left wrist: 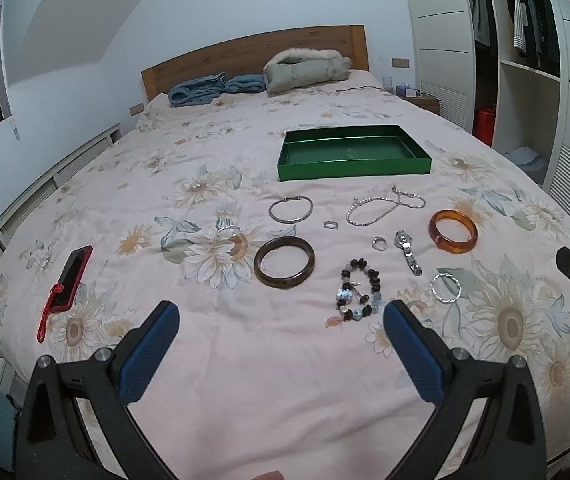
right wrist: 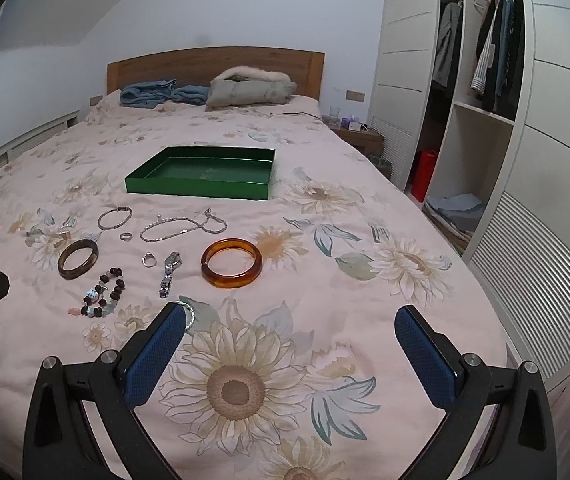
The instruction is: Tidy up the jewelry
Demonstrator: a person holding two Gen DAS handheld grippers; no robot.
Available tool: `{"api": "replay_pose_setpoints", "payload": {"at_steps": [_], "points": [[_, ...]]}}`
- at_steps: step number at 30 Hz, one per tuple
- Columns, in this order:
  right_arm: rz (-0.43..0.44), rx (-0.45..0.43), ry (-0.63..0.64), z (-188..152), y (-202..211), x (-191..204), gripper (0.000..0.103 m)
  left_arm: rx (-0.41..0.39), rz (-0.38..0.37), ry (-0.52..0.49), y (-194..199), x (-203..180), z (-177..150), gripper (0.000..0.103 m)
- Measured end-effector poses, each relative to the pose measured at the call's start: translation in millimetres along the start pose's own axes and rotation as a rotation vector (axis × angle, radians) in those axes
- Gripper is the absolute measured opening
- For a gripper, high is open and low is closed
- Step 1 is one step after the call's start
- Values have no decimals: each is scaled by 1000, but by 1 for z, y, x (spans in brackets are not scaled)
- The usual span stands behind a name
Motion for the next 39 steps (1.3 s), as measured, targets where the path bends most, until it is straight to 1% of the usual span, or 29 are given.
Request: {"api": "replay_pose_setpoints", "payload": {"at_steps": [4,9,13,17,23,30,33,39], "points": [[5,-3,-3,-1,0,0,102,4,-1,0,0,-1,-1,103],[28,-10,-15,-2,0,0,102,22,-16,23,-2,0,-2,103],[44,-12,-21,-2,-1,3,102,27,-11,34,-3,1,-2,103],[59,-13,-20,-1,-2,6,102,50,-10,26,-8,0,-5,103],[59,-11,-6,-1,-3,9,102,73,-4,34,-14,3,-10,103],[53,-20,19,-1,-4,14,102,59,18,15,-15,5,-12,103],[56,-18,21,-1,-5,15,102,59,22,22,-16,6,-12,103],[60,-8,12,-2,-7,13,102,24,59,42,-14,12,-8,103]]}}
Point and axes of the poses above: each gripper's, at about its wrist camera, not at the fingertips, and y roughly against the way its jaws point, x to its left, z to its top, the point moved 6 cm from there along -y, roughly the way its jaws point, and after that the axes turned 11 degrees about y, right-handed, at the moved point
